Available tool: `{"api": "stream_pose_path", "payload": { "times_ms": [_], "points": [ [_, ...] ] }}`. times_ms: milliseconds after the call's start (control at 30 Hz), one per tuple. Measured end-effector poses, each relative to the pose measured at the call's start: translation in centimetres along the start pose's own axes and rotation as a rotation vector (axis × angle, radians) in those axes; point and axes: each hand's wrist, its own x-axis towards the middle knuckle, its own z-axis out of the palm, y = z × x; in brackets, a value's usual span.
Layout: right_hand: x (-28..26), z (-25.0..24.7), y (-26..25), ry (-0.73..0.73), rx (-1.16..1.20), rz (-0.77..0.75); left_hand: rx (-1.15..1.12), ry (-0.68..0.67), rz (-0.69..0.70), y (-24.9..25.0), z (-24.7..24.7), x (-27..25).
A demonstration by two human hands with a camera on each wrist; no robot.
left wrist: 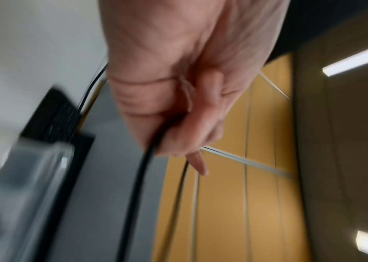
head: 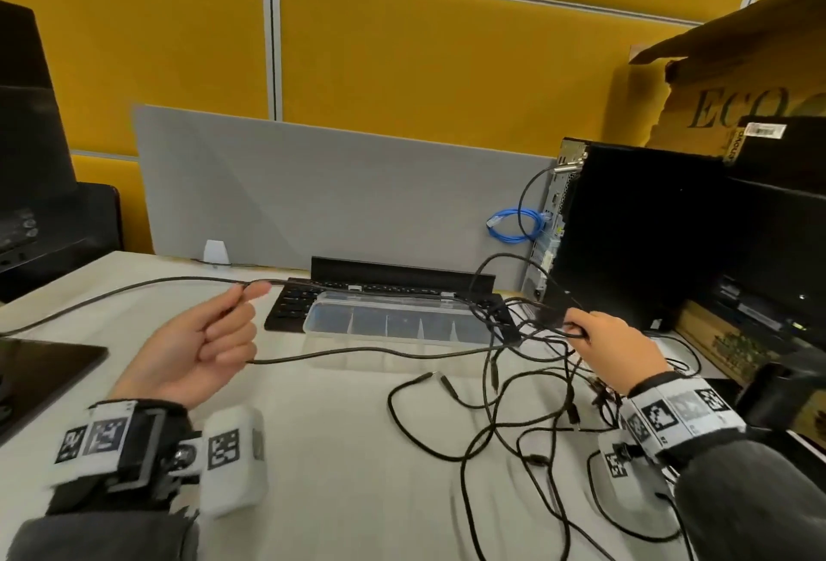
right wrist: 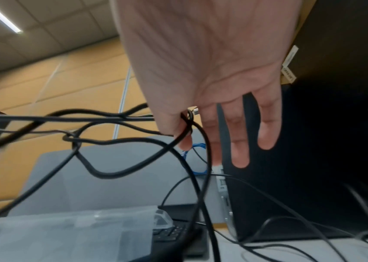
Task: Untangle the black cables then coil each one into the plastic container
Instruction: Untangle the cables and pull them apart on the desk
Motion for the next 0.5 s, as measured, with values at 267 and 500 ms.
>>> {"api": "stream_pose_path", "payload": {
  "times_ms": [267, 500],
  "points": [
    [-1.1, -0.4, 0.8, -0.048, -0.121, 0.087, 1.279, 0.957, 0.137, 5.3, 1.4, -0.2],
    [-1.7, -0.3, -1.4, -0.122, 0.004, 0.032, 1.729, 1.031, 0.277, 4.4, 4.4, 1.4]
  ]
}}
